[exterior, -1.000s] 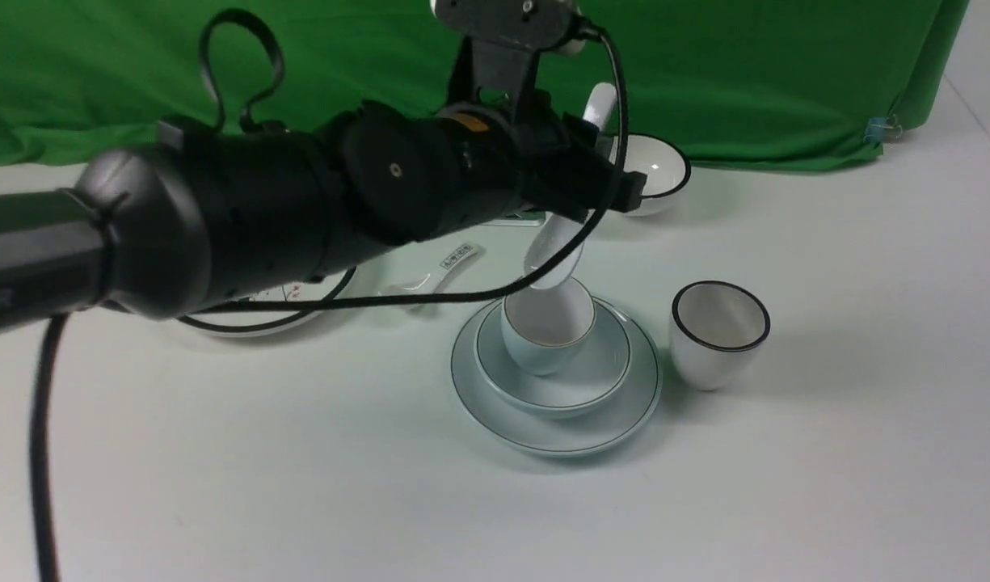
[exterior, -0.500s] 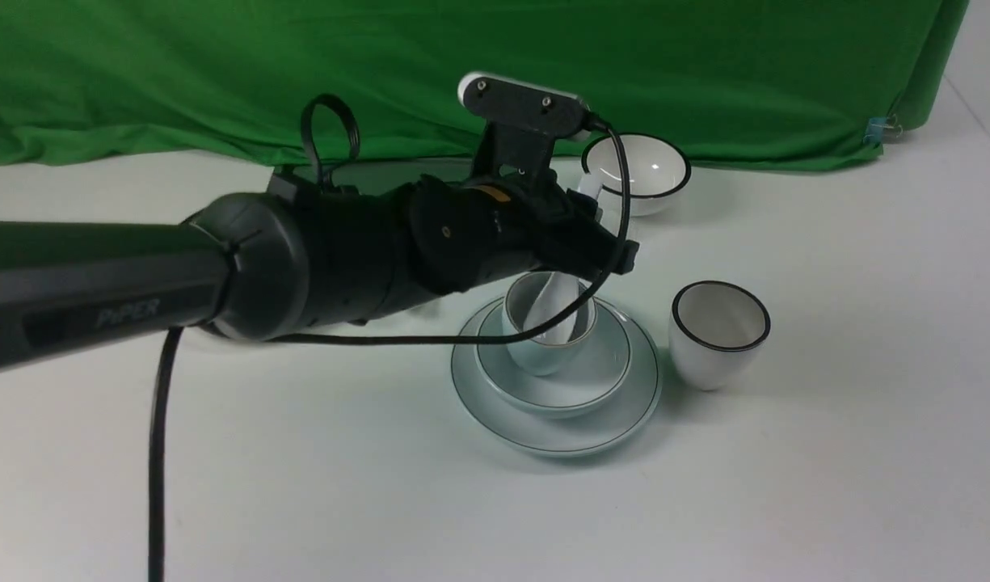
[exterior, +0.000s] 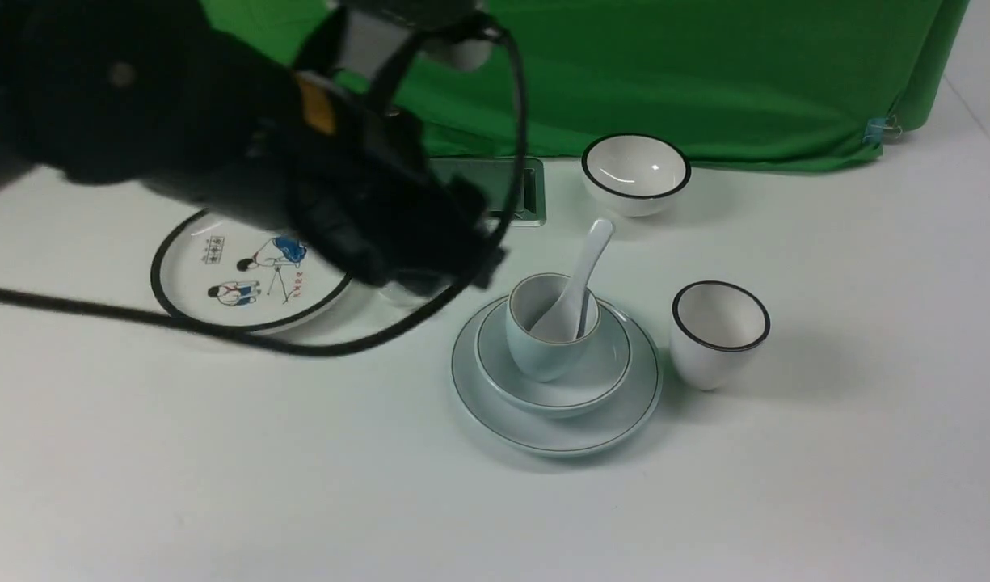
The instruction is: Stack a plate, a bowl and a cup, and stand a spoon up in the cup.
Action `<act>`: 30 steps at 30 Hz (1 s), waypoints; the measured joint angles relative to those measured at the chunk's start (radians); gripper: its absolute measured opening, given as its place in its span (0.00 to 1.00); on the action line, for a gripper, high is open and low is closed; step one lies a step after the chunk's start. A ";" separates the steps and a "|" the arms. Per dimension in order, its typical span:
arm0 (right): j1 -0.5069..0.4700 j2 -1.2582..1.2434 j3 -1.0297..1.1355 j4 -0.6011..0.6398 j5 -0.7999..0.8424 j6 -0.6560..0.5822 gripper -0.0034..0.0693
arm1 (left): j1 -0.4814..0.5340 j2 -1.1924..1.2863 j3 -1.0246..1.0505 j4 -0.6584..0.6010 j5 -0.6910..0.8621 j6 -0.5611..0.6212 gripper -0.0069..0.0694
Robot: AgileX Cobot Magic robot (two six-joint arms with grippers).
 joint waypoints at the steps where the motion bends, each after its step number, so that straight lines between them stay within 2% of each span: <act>1: 0.000 0.000 0.000 0.007 -0.028 0.004 0.37 | 0.000 -0.042 0.021 0.076 0.069 -0.044 0.40; 4: 0.000 0.000 0.007 0.032 -0.108 0.007 0.30 | 0.005 -0.176 0.126 0.198 0.152 -0.119 0.21; 5: 0.000 0.000 0.014 0.039 -0.127 0.007 0.26 | 0.007 -0.221 0.160 0.207 0.150 -0.134 0.15; 6: 0.000 0.000 0.030 0.052 -0.157 0.007 0.18 | 0.008 -0.306 0.223 0.217 0.133 -0.164 0.10; 8: 0.000 -0.004 0.069 0.078 -0.209 0.006 0.10 | 0.008 -0.413 0.299 0.221 0.092 -0.202 0.06; 11: 0.000 -0.029 0.157 0.152 -0.318 -0.036 0.06 | 0.008 -0.611 0.436 0.223 0.021 -0.257 0.04; 16: 0.000 -0.156 0.399 0.369 -0.591 -0.179 0.06 | 0.008 -0.976 0.663 0.223 -0.097 -0.332 0.04; 17: 0.000 -0.162 0.408 0.375 -0.601 -0.182 0.06 | 0.008 -0.990 0.671 0.223 -0.101 -0.334 0.04; 18: 0.000 -0.208 0.481 0.408 -0.686 -0.197 0.06 | 0.008 -1.100 0.735 0.221 -0.141 -0.340 0.05; 24: 0.000 -0.281 0.594 0.427 -0.801 -0.201 0.08 | 0.008 -1.328 0.839 0.207 -0.188 -0.341 0.04; 30: 0.000 -0.281 0.596 0.430 -0.813 -0.203 0.10 | 0.008 -1.330 0.850 0.206 -0.199 -0.341 0.05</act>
